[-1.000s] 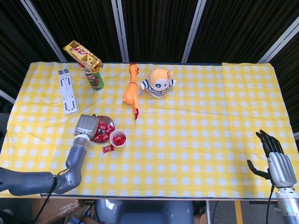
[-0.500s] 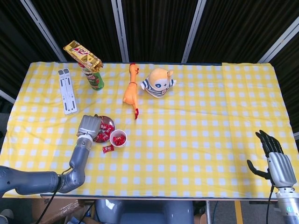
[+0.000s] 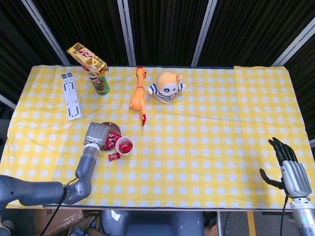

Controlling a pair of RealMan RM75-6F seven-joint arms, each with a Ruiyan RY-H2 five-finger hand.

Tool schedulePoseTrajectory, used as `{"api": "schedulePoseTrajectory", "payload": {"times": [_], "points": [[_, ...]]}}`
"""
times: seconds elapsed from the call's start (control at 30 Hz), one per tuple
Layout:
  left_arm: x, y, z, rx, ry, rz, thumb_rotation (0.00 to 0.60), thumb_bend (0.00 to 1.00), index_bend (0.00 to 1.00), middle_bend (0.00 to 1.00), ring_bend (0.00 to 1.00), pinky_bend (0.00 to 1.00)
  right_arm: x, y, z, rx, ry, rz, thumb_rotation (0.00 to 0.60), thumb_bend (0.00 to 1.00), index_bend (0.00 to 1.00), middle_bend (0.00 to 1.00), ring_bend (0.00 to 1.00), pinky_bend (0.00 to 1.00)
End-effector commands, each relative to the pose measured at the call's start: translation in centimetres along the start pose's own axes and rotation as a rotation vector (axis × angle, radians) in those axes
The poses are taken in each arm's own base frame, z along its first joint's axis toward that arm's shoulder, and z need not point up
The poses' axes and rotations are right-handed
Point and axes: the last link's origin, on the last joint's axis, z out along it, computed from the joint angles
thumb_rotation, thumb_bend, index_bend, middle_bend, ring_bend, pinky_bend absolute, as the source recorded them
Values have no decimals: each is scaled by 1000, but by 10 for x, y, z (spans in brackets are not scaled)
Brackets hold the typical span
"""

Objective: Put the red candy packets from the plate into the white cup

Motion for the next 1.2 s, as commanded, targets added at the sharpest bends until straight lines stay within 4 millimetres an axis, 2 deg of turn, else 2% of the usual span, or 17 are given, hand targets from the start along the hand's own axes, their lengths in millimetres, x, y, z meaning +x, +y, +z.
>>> {"api": "schedulePoseTrajectory", "payload": {"times": [0.03,0.23,0.53,0.7,1.2], "points": [[-1,1,-1,-6,2,2,600,242,362,387,906,932,0,0,0,0,0,1,600,409,0,0,0,0],[-5,4,-2,-11,3,10,600,252,399,446,906,933,0,0,-1,0,0,2,600,409,0,0,0,0],[-7,2,-1,-5,13,24,600,353,472,541,911,935,0,0,-1,0,0,4,600,409,0,0,0,0],[-9,-1,0,3,14,27,600,378,503,582,911,935,0,0,-1,0,0,5,600,409,0,0,0,0],[1,-14,1,28,56,22,600,403,536,611,913,936,0,0,-1,-3,1,11,600,409,0,0,0,0]]}}
